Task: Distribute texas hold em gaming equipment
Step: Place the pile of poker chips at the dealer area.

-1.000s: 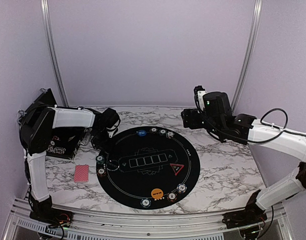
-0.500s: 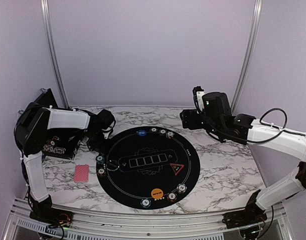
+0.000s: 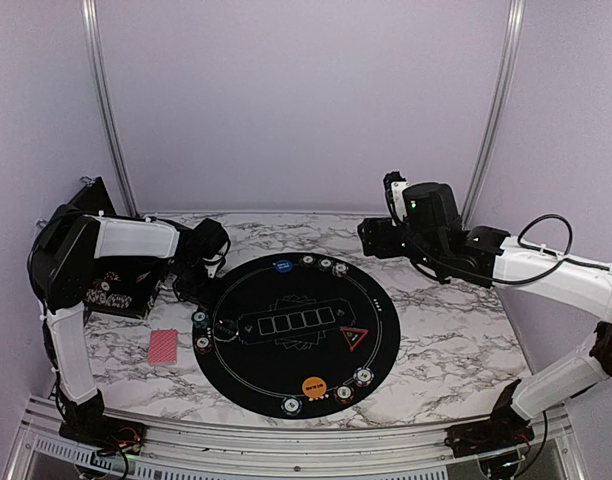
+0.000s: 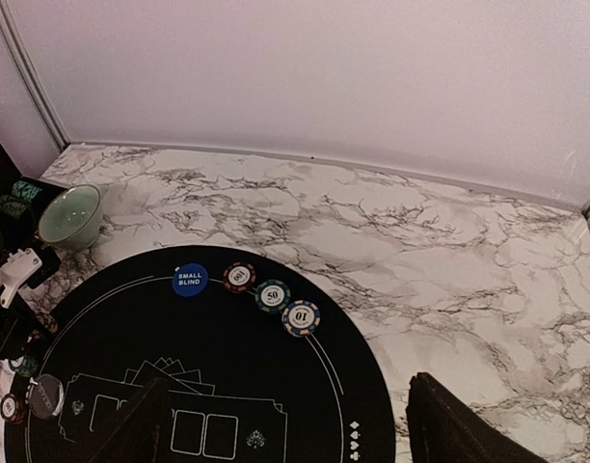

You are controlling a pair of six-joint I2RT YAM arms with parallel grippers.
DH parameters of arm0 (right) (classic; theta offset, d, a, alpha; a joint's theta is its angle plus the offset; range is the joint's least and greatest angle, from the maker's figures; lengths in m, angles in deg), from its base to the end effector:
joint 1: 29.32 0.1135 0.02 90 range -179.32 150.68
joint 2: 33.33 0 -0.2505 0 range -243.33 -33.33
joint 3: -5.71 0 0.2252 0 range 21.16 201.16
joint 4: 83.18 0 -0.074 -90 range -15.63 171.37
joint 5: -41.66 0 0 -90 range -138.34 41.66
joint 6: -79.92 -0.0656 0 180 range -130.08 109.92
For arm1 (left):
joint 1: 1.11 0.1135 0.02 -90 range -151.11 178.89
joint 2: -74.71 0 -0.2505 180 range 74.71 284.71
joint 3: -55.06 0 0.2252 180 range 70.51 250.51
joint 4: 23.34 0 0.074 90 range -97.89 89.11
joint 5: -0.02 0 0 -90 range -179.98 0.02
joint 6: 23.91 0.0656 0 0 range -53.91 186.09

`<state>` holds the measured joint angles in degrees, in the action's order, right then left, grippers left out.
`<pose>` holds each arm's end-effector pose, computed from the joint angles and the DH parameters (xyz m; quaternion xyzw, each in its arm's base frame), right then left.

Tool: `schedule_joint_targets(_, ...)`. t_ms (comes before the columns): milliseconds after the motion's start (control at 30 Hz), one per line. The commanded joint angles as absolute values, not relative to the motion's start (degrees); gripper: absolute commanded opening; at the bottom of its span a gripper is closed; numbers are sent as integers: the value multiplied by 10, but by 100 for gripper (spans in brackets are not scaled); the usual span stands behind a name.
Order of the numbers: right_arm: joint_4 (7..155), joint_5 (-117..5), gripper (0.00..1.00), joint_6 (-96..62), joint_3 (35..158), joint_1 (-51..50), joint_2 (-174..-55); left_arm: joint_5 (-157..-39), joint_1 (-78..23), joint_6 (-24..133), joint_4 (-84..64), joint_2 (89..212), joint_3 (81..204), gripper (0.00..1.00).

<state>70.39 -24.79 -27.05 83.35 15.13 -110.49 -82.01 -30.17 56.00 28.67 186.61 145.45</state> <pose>0.2397 0.1985 0.3009 -0.0920 0.8319 0.1164 0.5347 0.3212 -0.1681 0.1301 0.1529 0.9754 0.0169 0.1578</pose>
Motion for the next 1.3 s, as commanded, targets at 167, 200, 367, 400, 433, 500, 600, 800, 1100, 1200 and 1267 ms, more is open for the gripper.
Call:
schedule_joint_targets(167,700,-255,81,-277,864,149,-1118,-792,-290,558,320,1857,1434,36)
schedule_joint_targets(200,699,-255,81,-278,865,148,-1118,-791,-290,558,320,1856,1434,36)
schedule_joint_targets(367,698,-257,81,-277,866,149,-1121,-791,-289,558,320,1855,1432,37)
schedule_joint_targets(400,698,-257,81,-277,866,149,-1121,-791,-289,558,319,1853,1432,37)
schedule_joint_targets(433,699,-258,81,-277,867,148,-1121,-792,-289,558,320,1853,1432,37)
schedule_joint_targets(500,698,-258,81,-276,868,149,-1123,-791,-289,559,320,1853,1431,39)
schedule_joint_targets(600,699,-260,81,-275,869,149,-1125,-792,-288,559,320,1854,1431,40)
schedule_joint_targets(800,694,-260,81,-276,870,149,-1126,-795,-289,560,320,1856,1436,44)
schedule_joint_targets(1100,688,-257,81,-278,868,148,-1122,-800,-289,562,321,1862,1453,53)
schedule_joint_targets(1200,687,-257,81,-278,868,149,-1122,-802,-289,564,320,1863,1460,56)
schedule_joint_targets(1267,686,-257,81,-278,868,148,-1122,-806,-289,566,320,1863,1466,58)
